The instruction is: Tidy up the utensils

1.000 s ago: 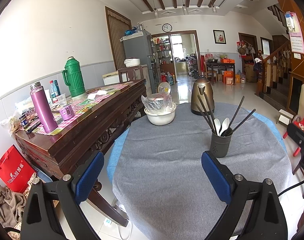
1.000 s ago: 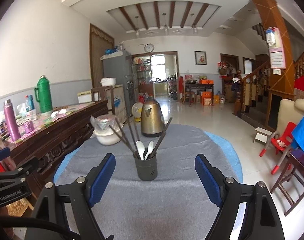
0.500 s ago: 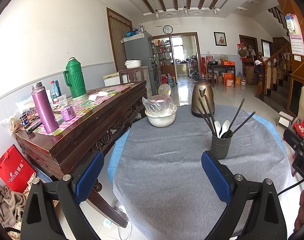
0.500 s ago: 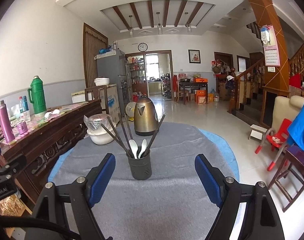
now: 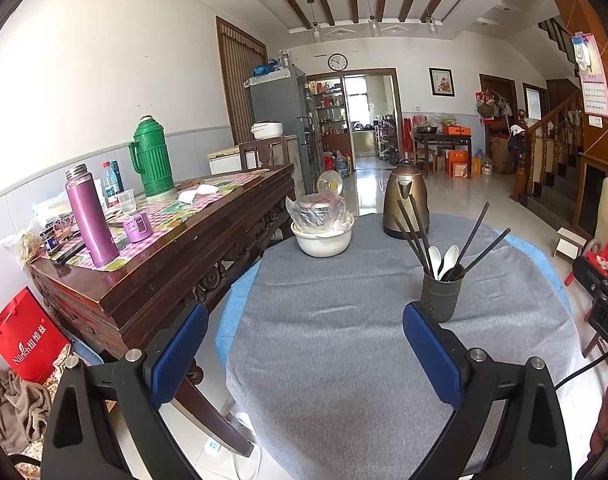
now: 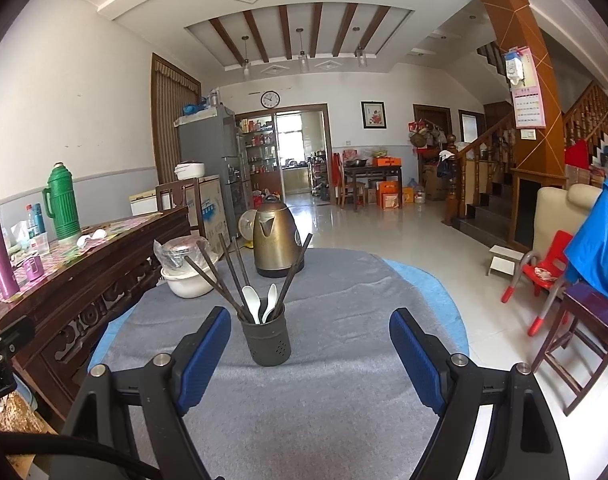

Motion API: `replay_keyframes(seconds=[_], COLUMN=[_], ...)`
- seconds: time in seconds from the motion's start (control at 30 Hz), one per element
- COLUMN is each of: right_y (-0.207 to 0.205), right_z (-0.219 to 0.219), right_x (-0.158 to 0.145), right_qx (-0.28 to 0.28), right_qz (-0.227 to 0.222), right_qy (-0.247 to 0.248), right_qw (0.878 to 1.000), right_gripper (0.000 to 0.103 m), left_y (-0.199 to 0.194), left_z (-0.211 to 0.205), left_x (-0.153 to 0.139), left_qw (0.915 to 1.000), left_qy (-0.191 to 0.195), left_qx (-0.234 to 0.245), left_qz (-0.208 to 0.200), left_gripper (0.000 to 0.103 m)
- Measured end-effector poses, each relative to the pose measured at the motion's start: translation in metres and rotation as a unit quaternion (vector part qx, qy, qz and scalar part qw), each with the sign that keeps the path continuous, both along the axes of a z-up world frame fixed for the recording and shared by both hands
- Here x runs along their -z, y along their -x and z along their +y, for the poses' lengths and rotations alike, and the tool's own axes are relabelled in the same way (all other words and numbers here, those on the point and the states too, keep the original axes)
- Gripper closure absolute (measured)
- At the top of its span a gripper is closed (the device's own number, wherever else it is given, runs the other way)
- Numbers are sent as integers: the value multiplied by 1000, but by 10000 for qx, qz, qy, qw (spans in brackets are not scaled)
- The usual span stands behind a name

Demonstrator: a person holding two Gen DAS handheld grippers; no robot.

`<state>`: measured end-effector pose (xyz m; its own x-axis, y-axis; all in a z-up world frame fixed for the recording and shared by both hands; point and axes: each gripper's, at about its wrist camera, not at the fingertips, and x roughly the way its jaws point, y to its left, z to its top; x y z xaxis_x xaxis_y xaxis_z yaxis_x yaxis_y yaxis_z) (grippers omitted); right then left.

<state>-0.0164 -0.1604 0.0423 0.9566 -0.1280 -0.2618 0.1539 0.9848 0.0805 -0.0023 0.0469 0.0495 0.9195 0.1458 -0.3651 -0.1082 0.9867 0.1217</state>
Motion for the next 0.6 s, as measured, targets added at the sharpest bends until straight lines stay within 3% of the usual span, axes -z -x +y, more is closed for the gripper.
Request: replay_keyframes(seconds=[0.6], right_y=[2], right_z=[6], right_x=[-14], right_qx=[-109], right_qz=[-130], right_qy=[196], right_qw=[9997], right_gripper=[19], left_y=[-1], left_z=[0], left_x=[1], left_qw=[10000], left_qy=[28], left_qx=[-24], left_qz=[-14], left_gripper=[5])
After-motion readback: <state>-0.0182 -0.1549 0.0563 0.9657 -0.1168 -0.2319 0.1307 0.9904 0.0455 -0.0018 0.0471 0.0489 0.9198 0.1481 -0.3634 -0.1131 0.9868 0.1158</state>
